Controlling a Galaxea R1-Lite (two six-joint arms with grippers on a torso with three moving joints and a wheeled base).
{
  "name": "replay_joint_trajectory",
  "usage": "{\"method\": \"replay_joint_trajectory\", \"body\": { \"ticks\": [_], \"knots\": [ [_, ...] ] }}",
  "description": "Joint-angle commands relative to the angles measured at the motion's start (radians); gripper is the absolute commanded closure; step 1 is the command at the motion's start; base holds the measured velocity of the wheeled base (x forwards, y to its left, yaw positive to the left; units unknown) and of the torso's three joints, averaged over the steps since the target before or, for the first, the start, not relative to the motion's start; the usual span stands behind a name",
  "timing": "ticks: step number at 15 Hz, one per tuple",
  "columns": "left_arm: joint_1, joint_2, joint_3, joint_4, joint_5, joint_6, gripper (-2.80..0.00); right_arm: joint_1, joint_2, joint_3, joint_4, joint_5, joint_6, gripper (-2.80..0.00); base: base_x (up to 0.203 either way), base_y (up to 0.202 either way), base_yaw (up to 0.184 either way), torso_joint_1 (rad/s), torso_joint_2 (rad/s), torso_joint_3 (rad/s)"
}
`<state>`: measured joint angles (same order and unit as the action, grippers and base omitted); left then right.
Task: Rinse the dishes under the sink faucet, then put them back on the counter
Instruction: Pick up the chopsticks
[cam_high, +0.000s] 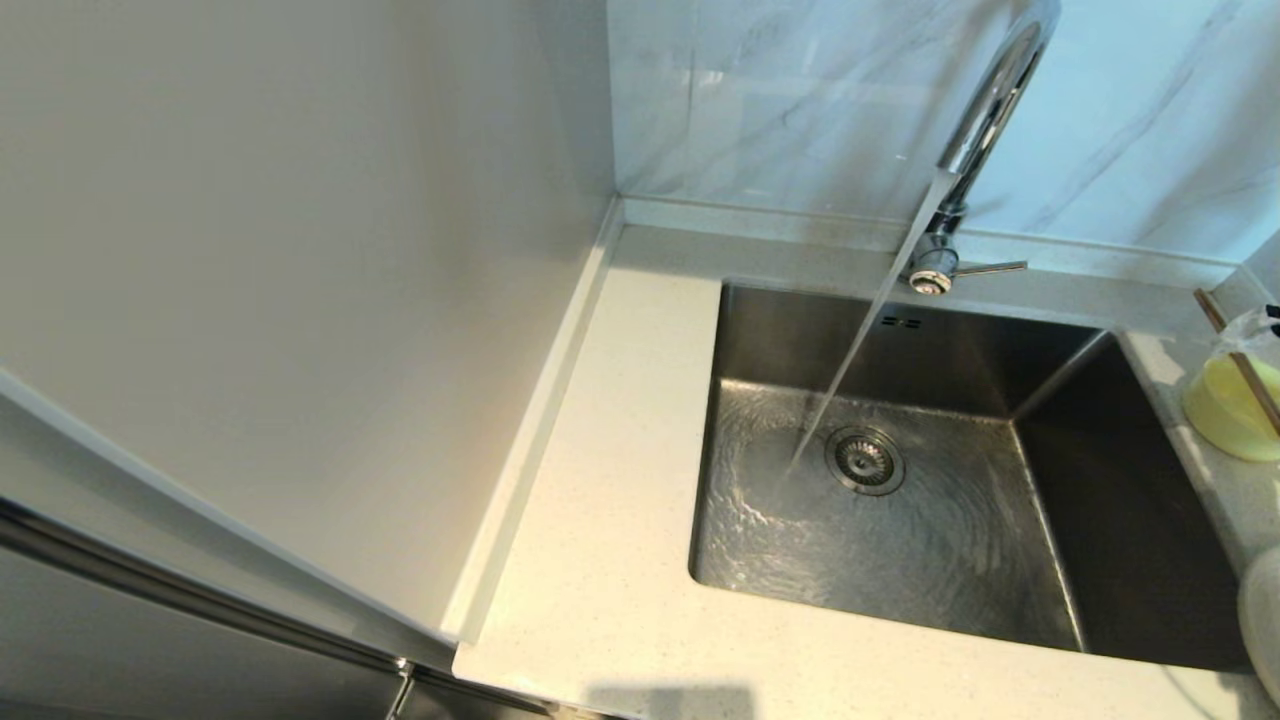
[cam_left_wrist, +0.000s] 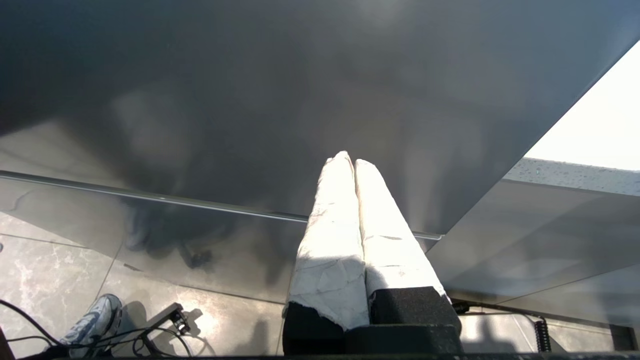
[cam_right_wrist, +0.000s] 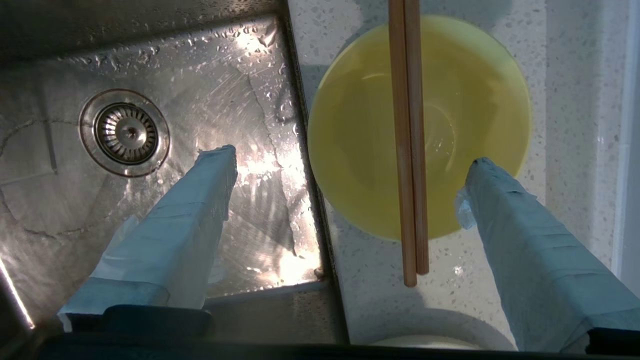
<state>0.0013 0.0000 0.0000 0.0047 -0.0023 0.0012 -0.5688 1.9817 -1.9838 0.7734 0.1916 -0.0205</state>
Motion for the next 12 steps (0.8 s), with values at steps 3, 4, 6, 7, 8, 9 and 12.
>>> {"method": "replay_joint_trajectory", "body": {
  "ticks": [3, 4, 6, 7, 8, 9, 12],
  "knots": [
    [0.0, 0.0, 0.0, 0.0, 0.0, -0.001, 0.0, -0.011, 0.03, 0.0, 0.003, 0.001, -0.033, -2.8, 0.0, 0.0, 0.0, 0.0, 0.0, 0.0],
    [0.0, 0.0, 0.0, 0.0, 0.001, 0.0, 0.0, -0.011, 0.039, 0.0, -0.004, 0.0, -0.039, -2.8, 0.0, 0.0, 0.0, 0.0, 0.0, 0.0],
    [0.0, 0.0, 0.0, 0.0, 0.001, -0.001, 0.0, -0.013, 0.051, 0.0, -0.03, -0.003, -0.044, -2.8, 0.0, 0.0, 0.0, 0.0, 0.0, 0.0],
    [0.0, 0.0, 0.0, 0.0, 0.001, -0.001, 0.0, -0.02, 0.057, 0.0, -0.043, -0.003, -0.044, -2.8, 0.0, 0.0, 0.0, 0.0, 0.0, 0.0],
    [0.0, 0.0, 0.0, 0.0, 0.001, 0.0, 0.0, -0.022, 0.063, 0.0, -0.047, -0.004, -0.044, -2.8, 0.0, 0.0, 0.0, 0.0, 0.0, 0.0],
    [0.0, 0.0, 0.0, 0.0, 0.001, 0.0, 0.0, -0.025, 0.069, 0.0, -0.05, -0.004, -0.044, -2.8, 0.0, 0.0, 0.0, 0.0, 0.0, 0.0],
    [0.0, 0.0, 0.0, 0.0, -0.001, 0.0, 0.0, -0.037, 0.077, 0.0, -0.074, -0.006, -0.044, -2.8, 0.0, 0.0, 0.0, 0.0, 0.0, 0.0]
  ]
}}
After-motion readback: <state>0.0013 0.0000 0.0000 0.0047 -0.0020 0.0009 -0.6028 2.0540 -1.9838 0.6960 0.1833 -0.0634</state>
